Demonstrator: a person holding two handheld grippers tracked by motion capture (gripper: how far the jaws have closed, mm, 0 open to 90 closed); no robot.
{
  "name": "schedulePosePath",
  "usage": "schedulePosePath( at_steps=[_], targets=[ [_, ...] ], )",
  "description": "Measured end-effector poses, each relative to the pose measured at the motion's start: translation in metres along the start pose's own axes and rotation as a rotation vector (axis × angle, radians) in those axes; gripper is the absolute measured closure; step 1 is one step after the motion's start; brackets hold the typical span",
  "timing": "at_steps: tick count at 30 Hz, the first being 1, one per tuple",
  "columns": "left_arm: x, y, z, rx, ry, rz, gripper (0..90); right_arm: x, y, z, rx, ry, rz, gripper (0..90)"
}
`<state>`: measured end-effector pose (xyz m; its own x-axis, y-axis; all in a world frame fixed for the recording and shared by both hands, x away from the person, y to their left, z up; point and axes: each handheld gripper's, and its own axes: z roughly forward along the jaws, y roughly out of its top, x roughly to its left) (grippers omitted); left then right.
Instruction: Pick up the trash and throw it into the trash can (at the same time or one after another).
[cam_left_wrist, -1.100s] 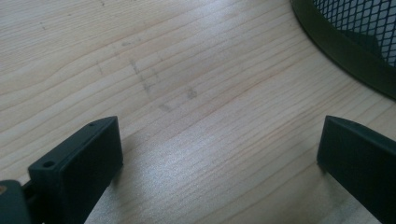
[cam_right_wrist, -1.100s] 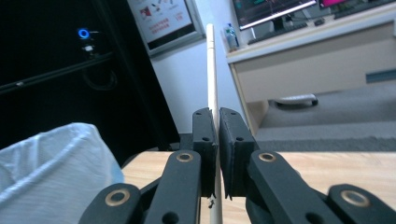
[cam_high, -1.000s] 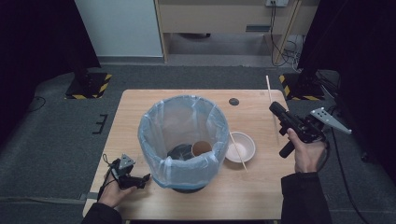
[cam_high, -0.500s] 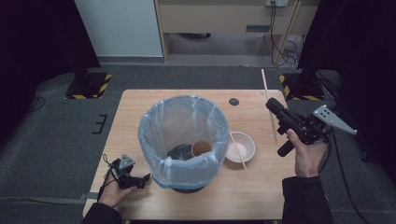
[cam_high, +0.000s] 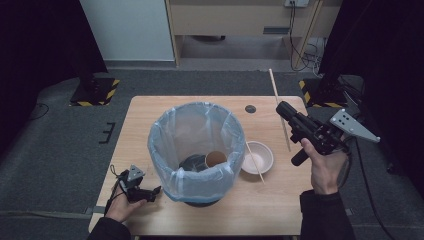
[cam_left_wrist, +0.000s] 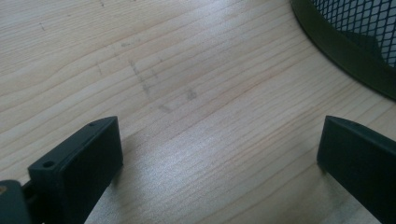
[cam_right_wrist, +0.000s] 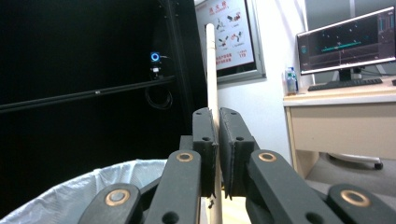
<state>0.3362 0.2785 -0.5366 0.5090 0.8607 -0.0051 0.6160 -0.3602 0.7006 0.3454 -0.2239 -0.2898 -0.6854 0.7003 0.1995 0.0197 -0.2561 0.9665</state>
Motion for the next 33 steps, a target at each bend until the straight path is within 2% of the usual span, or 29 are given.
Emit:
schedulePosePath(
  at_steps=[7, 33],
  targets=[
    [0.000, 0.000, 0.000, 0.000, 0.000, 0.000, 0.0, 0.008, 0.003, 0.005, -0.016, 0.026, -0.001, 86.0],
    [0.000, 0.000, 0.000, 0.000, 0.000, 0.000, 0.0, 0.043, 0.018, 0.051, 0.008, 0.118, -0.034, 86.0]
  ],
)
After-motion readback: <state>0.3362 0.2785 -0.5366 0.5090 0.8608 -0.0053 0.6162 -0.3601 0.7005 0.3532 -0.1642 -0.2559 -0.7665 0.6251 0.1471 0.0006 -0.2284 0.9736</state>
